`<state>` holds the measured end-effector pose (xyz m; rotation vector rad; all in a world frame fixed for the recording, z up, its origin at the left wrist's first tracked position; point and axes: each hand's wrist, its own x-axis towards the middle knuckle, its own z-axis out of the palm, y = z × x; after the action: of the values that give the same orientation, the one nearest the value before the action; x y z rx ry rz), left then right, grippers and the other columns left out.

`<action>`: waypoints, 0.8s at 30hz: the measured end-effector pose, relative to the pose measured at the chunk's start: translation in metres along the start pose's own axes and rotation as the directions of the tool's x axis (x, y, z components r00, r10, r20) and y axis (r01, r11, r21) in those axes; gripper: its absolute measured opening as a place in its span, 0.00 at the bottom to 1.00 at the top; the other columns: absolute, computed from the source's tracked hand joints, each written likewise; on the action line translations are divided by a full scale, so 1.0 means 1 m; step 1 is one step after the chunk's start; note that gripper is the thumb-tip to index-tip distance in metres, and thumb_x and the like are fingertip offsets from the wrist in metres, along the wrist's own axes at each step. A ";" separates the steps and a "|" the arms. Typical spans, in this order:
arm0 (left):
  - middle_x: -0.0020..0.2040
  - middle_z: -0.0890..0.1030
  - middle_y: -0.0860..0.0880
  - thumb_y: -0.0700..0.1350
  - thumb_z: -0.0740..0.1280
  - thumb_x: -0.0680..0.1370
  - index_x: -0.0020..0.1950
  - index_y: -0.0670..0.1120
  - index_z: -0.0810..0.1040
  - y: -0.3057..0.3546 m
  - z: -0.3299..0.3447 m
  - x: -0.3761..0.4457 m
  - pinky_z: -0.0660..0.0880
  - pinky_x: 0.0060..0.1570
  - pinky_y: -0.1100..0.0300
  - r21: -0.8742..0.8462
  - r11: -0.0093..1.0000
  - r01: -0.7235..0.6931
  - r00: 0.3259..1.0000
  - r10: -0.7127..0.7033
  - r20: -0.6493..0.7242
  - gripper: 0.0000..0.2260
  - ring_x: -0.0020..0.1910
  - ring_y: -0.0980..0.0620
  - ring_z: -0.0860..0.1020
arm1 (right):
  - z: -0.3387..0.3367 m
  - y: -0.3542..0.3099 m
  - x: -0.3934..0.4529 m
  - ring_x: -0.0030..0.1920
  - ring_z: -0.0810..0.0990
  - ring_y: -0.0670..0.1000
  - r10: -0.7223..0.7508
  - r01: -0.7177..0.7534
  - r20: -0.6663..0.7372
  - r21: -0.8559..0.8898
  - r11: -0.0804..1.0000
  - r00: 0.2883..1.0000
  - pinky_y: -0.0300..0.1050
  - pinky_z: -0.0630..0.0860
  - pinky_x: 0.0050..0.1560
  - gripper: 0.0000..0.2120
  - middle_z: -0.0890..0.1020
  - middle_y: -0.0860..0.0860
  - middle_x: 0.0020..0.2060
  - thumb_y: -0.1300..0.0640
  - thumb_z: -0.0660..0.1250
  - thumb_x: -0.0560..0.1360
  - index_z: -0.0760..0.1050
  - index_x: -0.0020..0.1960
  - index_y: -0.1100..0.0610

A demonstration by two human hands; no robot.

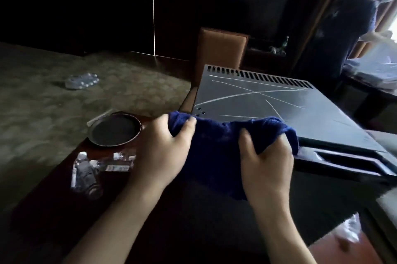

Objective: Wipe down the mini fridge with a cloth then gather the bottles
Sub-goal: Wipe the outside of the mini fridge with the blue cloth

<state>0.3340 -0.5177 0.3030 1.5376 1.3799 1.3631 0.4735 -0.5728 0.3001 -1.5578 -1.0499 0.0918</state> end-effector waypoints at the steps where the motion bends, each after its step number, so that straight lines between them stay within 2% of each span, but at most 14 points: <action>1: 0.35 0.81 0.50 0.55 0.67 0.75 0.40 0.45 0.78 0.004 0.000 0.002 0.75 0.41 0.52 0.047 0.999 0.021 1.000 -0.022 0.021 0.14 0.38 0.49 0.80 | 0.001 -0.005 0.002 0.43 0.80 0.52 0.042 -0.041 0.021 -0.046 0.998 0.999 0.42 0.69 0.42 0.13 0.81 0.53 0.40 0.51 0.69 0.74 0.74 0.47 0.61; 3: 0.34 0.80 0.51 0.55 0.68 0.75 0.40 0.45 0.77 0.009 0.000 0.004 0.74 0.39 0.54 0.121 0.991 0.057 0.998 -0.060 0.023 0.13 0.38 0.48 0.79 | 0.004 -0.012 -0.001 0.46 0.79 0.58 0.079 -0.074 0.030 -0.139 0.987 0.996 0.43 0.68 0.43 0.18 0.80 0.58 0.43 0.47 0.69 0.74 0.73 0.49 0.63; 5: 0.35 0.80 0.49 0.56 0.68 0.74 0.39 0.45 0.76 0.010 0.002 0.001 0.76 0.40 0.51 0.152 0.984 0.089 0.996 -0.089 -0.006 0.14 0.39 0.44 0.79 | 0.005 -0.019 -0.009 0.47 0.79 0.60 0.086 -0.079 0.025 -0.224 0.971 0.996 0.45 0.67 0.44 0.21 0.80 0.59 0.46 0.45 0.68 0.74 0.72 0.52 0.64; 8: 0.35 0.79 0.47 0.57 0.67 0.74 0.37 0.46 0.72 0.014 0.001 -0.006 0.77 0.40 0.47 0.177 0.977 0.121 0.993 -0.120 -0.014 0.16 0.38 0.41 0.79 | 0.001 -0.029 -0.016 0.49 0.79 0.60 0.178 -0.157 0.059 -0.264 0.952 0.982 0.46 0.69 0.47 0.25 0.80 0.59 0.48 0.41 0.68 0.73 0.72 0.54 0.63; 11: 0.33 0.79 0.48 0.55 0.69 0.74 0.36 0.45 0.73 0.018 0.000 -0.005 0.76 0.38 0.51 0.197 0.969 0.151 0.988 -0.152 -0.006 0.15 0.36 0.44 0.79 | -0.002 -0.034 -0.013 0.51 0.79 0.58 0.310 -0.267 0.118 -0.282 0.922 0.943 0.49 0.73 0.50 0.27 0.80 0.57 0.48 0.39 0.70 0.70 0.72 0.53 0.61; 13: 0.32 0.80 0.48 0.52 0.70 0.75 0.36 0.44 0.75 0.019 -0.001 -0.003 0.75 0.37 0.52 0.127 0.967 0.222 0.975 -0.221 -0.022 0.14 0.35 0.44 0.79 | -0.003 -0.037 -0.009 0.51 0.80 0.58 0.362 -0.312 0.143 -0.283 0.907 0.921 0.49 0.75 0.51 0.25 0.81 0.56 0.48 0.40 0.71 0.70 0.72 0.53 0.60; 16: 0.34 0.82 0.47 0.49 0.71 0.75 0.38 0.42 0.80 0.022 -0.006 0.002 0.75 0.40 0.55 -0.098 0.877 0.469 0.883 -0.468 0.038 0.12 0.36 0.48 0.79 | -0.003 -0.045 0.001 0.54 0.79 0.58 0.410 -0.349 0.154 -0.315 0.883 0.899 0.49 0.74 0.53 0.22 0.81 0.56 0.52 0.44 0.71 0.72 0.71 0.55 0.59; 17: 0.34 0.81 0.48 0.49 0.70 0.75 0.39 0.41 0.80 0.024 -0.007 0.004 0.74 0.39 0.55 -0.100 0.866 0.491 0.871 -0.489 0.045 0.12 0.35 0.49 0.78 | -0.001 -0.049 0.005 0.55 0.79 0.58 0.415 -0.350 0.153 -0.330 0.877 0.897 0.48 0.73 0.53 0.21 0.81 0.56 0.52 0.44 0.71 0.72 0.71 0.55 0.59; 20: 0.34 0.80 0.46 0.52 0.70 0.75 0.37 0.42 0.78 0.027 -0.007 0.014 0.74 0.40 0.53 0.123 0.920 0.373 0.928 -0.373 -0.023 0.14 0.38 0.44 0.79 | 0.007 -0.061 0.016 0.55 0.78 0.60 0.426 -0.335 0.186 -0.378 0.863 0.885 0.49 0.72 0.52 0.21 0.80 0.56 0.54 0.44 0.68 0.74 0.69 0.56 0.59; 23: 0.33 0.77 0.46 0.53 0.70 0.74 0.34 0.44 0.72 0.035 -0.001 0.018 0.70 0.36 0.54 0.354 0.901 0.250 0.967 -0.248 -0.050 0.16 0.38 0.40 0.77 | 0.009 -0.062 0.024 0.57 0.78 0.60 0.434 -0.248 0.280 -0.515 0.821 0.856 0.50 0.72 0.52 0.20 0.78 0.56 0.58 0.43 0.63 0.77 0.67 0.58 0.58; 24: 0.35 0.78 0.45 0.53 0.69 0.74 0.35 0.44 0.73 0.037 0.001 0.017 0.70 0.36 0.54 0.421 0.881 0.215 0.976 -0.212 -0.055 0.15 0.39 0.39 0.77 | 0.007 -0.060 0.026 0.57 0.78 0.60 0.424 -0.204 0.312 -0.546 0.812 0.851 0.50 0.73 0.51 0.20 0.78 0.55 0.58 0.43 0.62 0.78 0.67 0.58 0.58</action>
<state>0.3435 -0.5093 0.3413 1.5849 1.8836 0.9729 0.4507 -0.5566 0.3600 -2.2580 -1.1883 0.4436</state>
